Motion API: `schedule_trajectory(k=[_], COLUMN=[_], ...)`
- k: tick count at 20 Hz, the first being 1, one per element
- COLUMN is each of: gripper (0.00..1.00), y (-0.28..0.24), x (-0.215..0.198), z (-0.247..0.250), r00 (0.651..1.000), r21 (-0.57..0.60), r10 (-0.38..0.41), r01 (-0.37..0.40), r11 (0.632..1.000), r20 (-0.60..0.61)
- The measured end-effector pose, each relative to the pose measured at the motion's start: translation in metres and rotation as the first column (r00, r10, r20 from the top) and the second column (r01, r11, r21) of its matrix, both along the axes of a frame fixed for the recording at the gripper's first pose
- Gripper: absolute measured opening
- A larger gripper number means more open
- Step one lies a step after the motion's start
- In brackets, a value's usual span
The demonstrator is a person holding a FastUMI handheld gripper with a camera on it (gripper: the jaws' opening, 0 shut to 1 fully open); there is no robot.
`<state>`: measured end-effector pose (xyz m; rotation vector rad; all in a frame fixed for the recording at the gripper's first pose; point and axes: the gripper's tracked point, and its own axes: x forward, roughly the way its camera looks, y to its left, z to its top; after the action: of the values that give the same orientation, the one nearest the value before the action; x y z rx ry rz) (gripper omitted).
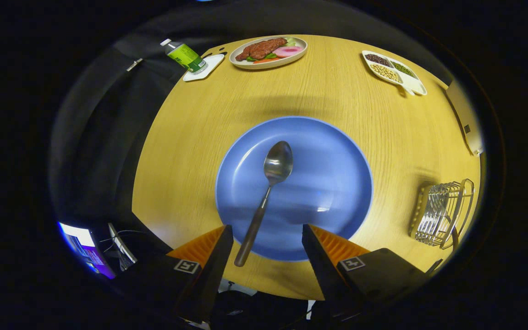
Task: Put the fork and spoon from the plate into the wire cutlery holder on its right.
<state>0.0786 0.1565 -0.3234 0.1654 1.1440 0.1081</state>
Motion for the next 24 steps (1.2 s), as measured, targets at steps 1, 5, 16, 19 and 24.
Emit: schedule_trajectory(k=[1, 5, 16, 19, 24], gripper=[0.88, 0.65, 0.16, 0.11, 0.08], y=[0.003, 0.015, 0.009, 0.016, 0.003], x=[0.002, 0.003, 0.000, -0.004, -0.017], z=[-0.004, -0.018, -0.033, -0.032, -0.024], r00=[1.000, 0.998, 0.988, 0.998, 0.999], r21=[0.003, 0.015, 0.078, 0.135, 0.149], r10=[-0.007, -0.036, -0.113, -0.011, 0.010], r01=[0.007, 0.037, 0.121, 0.019, -0.005], r11=[1.000, 0.999, 0.990, 0.991, 0.989], r20=[-0.010, -0.060, -0.105, -0.058, -0.032])
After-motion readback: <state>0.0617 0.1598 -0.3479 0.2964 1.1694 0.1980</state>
